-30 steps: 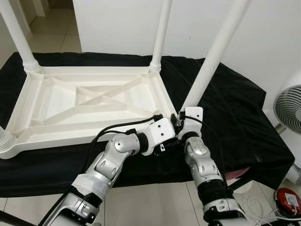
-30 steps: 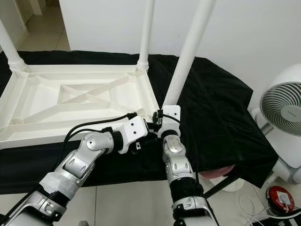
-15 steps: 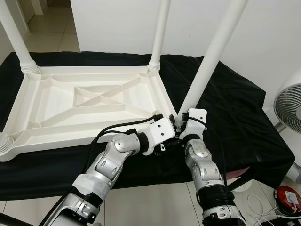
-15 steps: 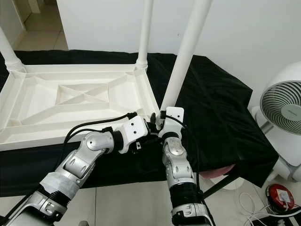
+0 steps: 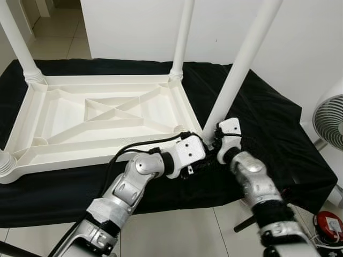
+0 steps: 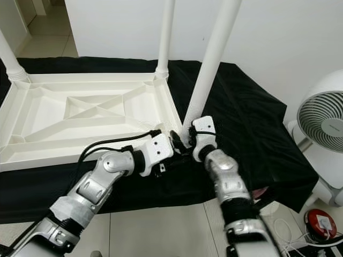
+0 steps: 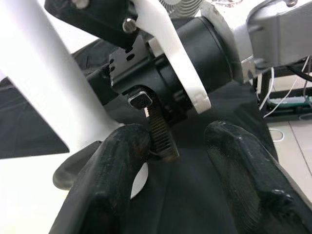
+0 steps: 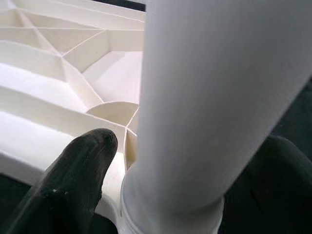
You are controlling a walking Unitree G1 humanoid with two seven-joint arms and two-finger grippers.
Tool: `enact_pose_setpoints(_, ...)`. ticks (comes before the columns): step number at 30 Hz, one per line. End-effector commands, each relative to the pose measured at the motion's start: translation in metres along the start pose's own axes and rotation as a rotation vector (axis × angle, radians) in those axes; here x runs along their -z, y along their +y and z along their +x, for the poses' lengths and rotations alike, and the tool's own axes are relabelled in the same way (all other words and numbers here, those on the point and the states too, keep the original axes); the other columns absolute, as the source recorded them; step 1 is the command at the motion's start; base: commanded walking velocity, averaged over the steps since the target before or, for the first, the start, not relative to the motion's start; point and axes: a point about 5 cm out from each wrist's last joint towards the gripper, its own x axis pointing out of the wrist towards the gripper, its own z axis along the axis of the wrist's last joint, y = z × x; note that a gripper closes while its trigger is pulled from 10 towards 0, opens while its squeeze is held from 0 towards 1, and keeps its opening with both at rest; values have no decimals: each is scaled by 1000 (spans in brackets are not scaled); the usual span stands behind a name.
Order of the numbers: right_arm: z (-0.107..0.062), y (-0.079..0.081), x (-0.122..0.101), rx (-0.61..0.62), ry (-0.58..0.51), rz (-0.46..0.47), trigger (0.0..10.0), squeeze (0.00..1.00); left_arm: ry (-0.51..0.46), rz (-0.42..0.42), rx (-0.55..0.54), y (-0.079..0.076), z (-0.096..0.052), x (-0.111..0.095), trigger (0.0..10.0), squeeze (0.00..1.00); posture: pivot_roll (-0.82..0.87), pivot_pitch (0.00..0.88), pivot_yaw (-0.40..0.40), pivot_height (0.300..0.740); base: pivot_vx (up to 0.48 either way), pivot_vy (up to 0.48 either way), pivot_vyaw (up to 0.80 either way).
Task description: Building children table
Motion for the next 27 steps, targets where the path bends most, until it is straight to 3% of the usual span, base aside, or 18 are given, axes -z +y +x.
enact_pose_setpoints(1, -1, 1, 6, -65, 18, -6, 10000, 0, 27, 0, -53, 7, -3, 4, 10000, 0, -75, 0, -62, 740, 0, 0, 0)
enact_pose_setpoints(9, 4, -2, 6, -150, 37, -23, 10000, 0, 27, 1, -52, 7, -3, 4, 10000, 0, -67, 0, -64, 740, 0, 0, 0)
enact_pose_setpoints(10, 6, -2, 7, -193, 48, -24, 2039, 0, 31, -5, -42, 6, -4, 4, 10000, 0, -62, 0, -65, 740, 0, 0, 0)
enact_pose_setpoints(11, 7, -2, 9, -215, 55, -19, 0, 0, 36, -11, -29, 5, -6, 5, 10000, 0, -62, 0, -65, 740, 0, 0, 0)
enact_pose_setpoints(17, 6, -3, 16, -267, 70, -3, 0, 0, 53, -14, -13, 2, -12, 9, 10000, 0, -54, 0, -68, 740, 0, 0, 0)
enact_pose_setpoints(27, -2, -2, 29, -242, 86, 59, 0, 0, 86, -17, -23, 3, -21, 15, 10000, 0, -49, 0, -72, 740, 0, 0, 0)
